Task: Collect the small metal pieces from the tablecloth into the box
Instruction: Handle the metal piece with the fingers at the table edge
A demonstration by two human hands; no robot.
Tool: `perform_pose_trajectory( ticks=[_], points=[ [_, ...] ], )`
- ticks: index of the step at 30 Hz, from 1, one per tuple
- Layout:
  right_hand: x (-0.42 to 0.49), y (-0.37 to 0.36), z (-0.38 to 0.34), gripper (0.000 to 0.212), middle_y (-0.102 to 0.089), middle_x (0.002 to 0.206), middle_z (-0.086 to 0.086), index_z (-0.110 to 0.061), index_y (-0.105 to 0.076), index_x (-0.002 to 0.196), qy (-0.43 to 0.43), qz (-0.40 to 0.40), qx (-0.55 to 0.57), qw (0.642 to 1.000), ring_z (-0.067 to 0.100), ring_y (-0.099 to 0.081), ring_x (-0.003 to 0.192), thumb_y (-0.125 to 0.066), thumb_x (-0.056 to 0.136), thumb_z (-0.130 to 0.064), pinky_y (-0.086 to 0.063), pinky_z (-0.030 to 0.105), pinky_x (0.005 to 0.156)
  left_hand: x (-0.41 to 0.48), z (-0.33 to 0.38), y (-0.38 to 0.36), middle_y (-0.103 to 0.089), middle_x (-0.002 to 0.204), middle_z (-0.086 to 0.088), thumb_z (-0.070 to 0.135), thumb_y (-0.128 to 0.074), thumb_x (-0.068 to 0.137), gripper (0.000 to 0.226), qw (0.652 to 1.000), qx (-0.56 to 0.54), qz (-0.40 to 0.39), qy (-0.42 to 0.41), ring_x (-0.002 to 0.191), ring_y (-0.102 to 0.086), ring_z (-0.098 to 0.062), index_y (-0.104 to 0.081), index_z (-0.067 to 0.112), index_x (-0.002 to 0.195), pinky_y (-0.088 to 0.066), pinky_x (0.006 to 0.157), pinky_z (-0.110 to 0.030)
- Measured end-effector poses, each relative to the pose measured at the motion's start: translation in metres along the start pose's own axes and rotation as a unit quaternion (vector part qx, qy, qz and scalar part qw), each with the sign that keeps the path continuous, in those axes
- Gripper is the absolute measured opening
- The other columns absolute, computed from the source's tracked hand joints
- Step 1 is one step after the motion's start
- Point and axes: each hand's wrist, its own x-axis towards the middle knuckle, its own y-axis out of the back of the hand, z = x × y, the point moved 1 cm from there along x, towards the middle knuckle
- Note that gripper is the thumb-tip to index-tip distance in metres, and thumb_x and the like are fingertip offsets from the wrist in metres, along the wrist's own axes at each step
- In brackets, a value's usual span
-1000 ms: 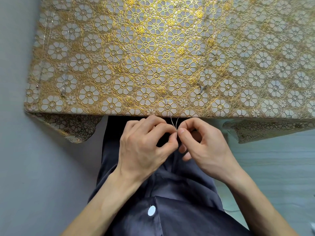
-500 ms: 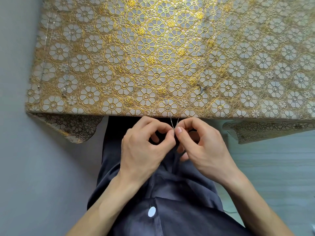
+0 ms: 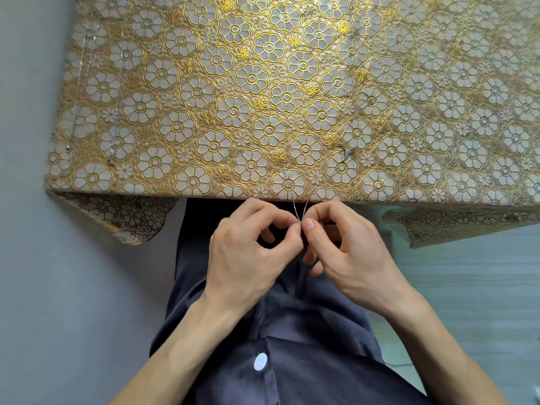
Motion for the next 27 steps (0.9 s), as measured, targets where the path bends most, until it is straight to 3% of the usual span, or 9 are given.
perform_pose_trajectory(
  ticks=[5, 9, 16, 19, 21, 23, 24, 27],
  points=[
    [0.001, 0.003, 0.004, 0.011, -0.059, 0.078, -0.002, -0.017, -0.054, 0.09, 0.038, -0.023, -0.046, 0.998, 0.019, -0.066, 0.061, -0.055, 0.101, -0.017, -0.055, 0.044, 0.057, 0.002, -0.005, 0.001, -0.065, 0.086, 0.011, 0.033, -0.069, 0.08, 0.009, 0.998, 0.028, -0.019, -0.044, 0.068, -0.061, -0.009, -0.075, 0.026, 0.081, -0.053, 0.068, -0.044],
    [0.001, 0.0, 0.005, 0.011, -0.06, 0.077, 0.0, -0.018, -0.053, 0.09, 0.039, -0.018, -0.042, 0.998, 0.019, -0.066, 0.061, -0.053, 0.102, -0.018, -0.055, 0.045, 0.056, 0.003, -0.006, 0.0, -0.066, 0.085, 0.011, 0.031, -0.071, 0.08, 0.007, 0.997, 0.045, -0.003, -0.061, 0.066, -0.059, -0.008, -0.075, 0.025, 0.08, -0.052, 0.066, -0.044],
    [0.001, -0.004, 0.006, 0.012, -0.053, 0.086, -0.011, -0.022, -0.051, 0.093, 0.081, 0.019, -0.077, 0.994, 0.018, -0.063, 0.072, -0.049, 0.1, -0.031, -0.054, 0.045, 0.06, 0.0, 0.0, -0.004, -0.07, 0.082, 0.015, 0.027, -0.074, 0.077, 0.003, 0.992, -0.092, -0.013, 0.089, 0.068, -0.062, -0.008, -0.074, 0.029, 0.075, -0.043, 0.064, -0.011],
    [0.001, -0.005, 0.004, 0.015, -0.05, 0.088, -0.013, -0.02, -0.05, 0.094, 0.101, 0.035, -0.091, 0.99, 0.017, -0.062, 0.069, -0.047, 0.099, -0.032, -0.053, 0.044, 0.06, -0.002, -0.003, -0.009, -0.073, 0.08, 0.016, 0.042, -0.074, 0.073, 0.009, 0.97, -0.168, -0.026, 0.175, 0.063, -0.06, 0.0, -0.076, 0.034, 0.076, -0.045, 0.065, -0.017],
    [0.001, -0.005, 0.003, 0.016, -0.049, 0.088, -0.012, -0.019, -0.05, 0.094, 0.108, 0.045, -0.096, 0.988, 0.016, -0.061, 0.068, -0.046, 0.099, -0.034, -0.052, 0.044, 0.06, -0.002, -0.004, -0.011, -0.074, 0.078, 0.014, 0.035, -0.078, 0.076, 0.003, 0.954, -0.211, -0.038, 0.21, 0.064, -0.061, -0.001, -0.076, 0.037, 0.076, -0.047, 0.068, -0.021],
    [0.001, -0.005, 0.003, 0.016, -0.048, 0.089, -0.013, -0.019, -0.05, 0.095, 0.114, 0.049, -0.099, 0.987, 0.017, -0.061, 0.068, -0.046, 0.1, -0.034, -0.052, 0.043, 0.059, -0.002, -0.004, -0.011, -0.074, 0.077, 0.012, 0.029, -0.08, 0.08, 0.008, 0.946, -0.234, -0.048, 0.221, 0.065, -0.061, -0.002, -0.077, 0.035, 0.075, -0.048, 0.07, -0.024],
    [0.001, -0.005, 0.004, 0.015, -0.048, 0.089, -0.013, -0.019, -0.051, 0.095, 0.118, 0.048, -0.103, 0.987, 0.016, -0.061, 0.069, -0.047, 0.1, -0.033, -0.052, 0.042, 0.059, -0.002, -0.005, -0.011, -0.074, 0.079, 0.012, 0.035, -0.079, 0.077, 0.002, 0.945, -0.235, -0.057, 0.22, 0.068, -0.063, -0.002, -0.077, 0.034, 0.077, -0.05, 0.072, -0.027],
    [0.0, -0.003, 0.005, 0.013, -0.048, 0.09, -0.014, -0.02, -0.052, 0.097, 0.124, 0.041, -0.111, 0.985, 0.014, -0.062, 0.069, -0.048, 0.1, -0.032, -0.051, 0.038, 0.059, -0.002, -0.008, -0.006, -0.076, 0.085, 0.01, 0.051, -0.07, 0.07, 0.023, 0.952, -0.213, -0.078, 0.206, 0.076, -0.066, -0.005, -0.078, 0.034, 0.083, -0.056, 0.08, -0.038]
  ],
)
